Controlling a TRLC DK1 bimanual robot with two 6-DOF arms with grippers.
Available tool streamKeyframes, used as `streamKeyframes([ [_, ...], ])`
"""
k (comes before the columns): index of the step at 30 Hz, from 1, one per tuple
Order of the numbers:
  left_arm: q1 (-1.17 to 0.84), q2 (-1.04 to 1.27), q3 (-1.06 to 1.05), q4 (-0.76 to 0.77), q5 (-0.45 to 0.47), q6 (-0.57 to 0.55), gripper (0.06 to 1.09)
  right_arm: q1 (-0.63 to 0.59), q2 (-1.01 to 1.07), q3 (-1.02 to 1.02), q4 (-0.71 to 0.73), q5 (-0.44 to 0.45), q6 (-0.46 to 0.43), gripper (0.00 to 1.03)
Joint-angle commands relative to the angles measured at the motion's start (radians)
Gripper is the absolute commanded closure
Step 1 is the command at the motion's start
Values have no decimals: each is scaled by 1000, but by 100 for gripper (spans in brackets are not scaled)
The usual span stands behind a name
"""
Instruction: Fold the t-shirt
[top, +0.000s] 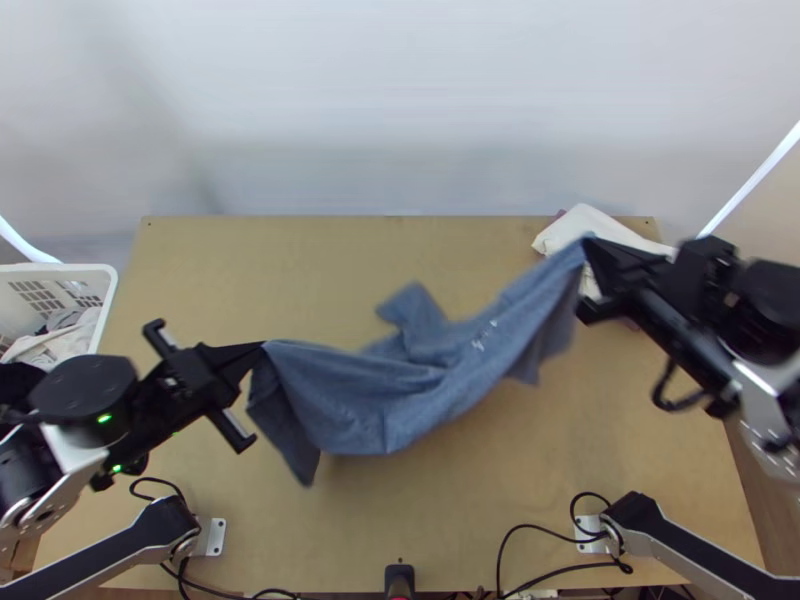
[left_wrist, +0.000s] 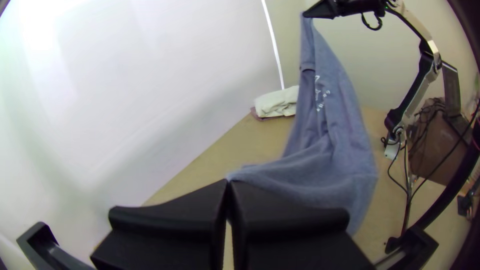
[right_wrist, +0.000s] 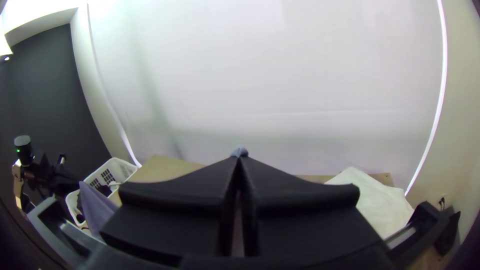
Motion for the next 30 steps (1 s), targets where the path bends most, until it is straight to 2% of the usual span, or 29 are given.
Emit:
streamKeyframes([
  [1,-4,-24,-8,-19,-12,-59,105,-7,-20,-15,-8,9,-1,100],
  [6,-24,-47,-207,-11,-10,-13,105,20,23,-158,92,9,8,100],
  [10,-1,-43,-417,101,5,61,105,36,114,-227,158,6,49,100],
  [13,48,3,-514,214,97,87,105,26,201,-253,187,-33,95,100],
  [17,155,160,-522,298,223,89,105,2,296,-276,262,-59,102,100],
  [20,289,290,-492,371,358,109,105,-20,373,-264,312,-66,108,100],
  [24,402,496,-380,390,448,116,105,-55,477,-231,364,-74,121,100],
  [30,563,798,-181,394,519,127,105,-109,629,-141,397,-76,146,100],
])
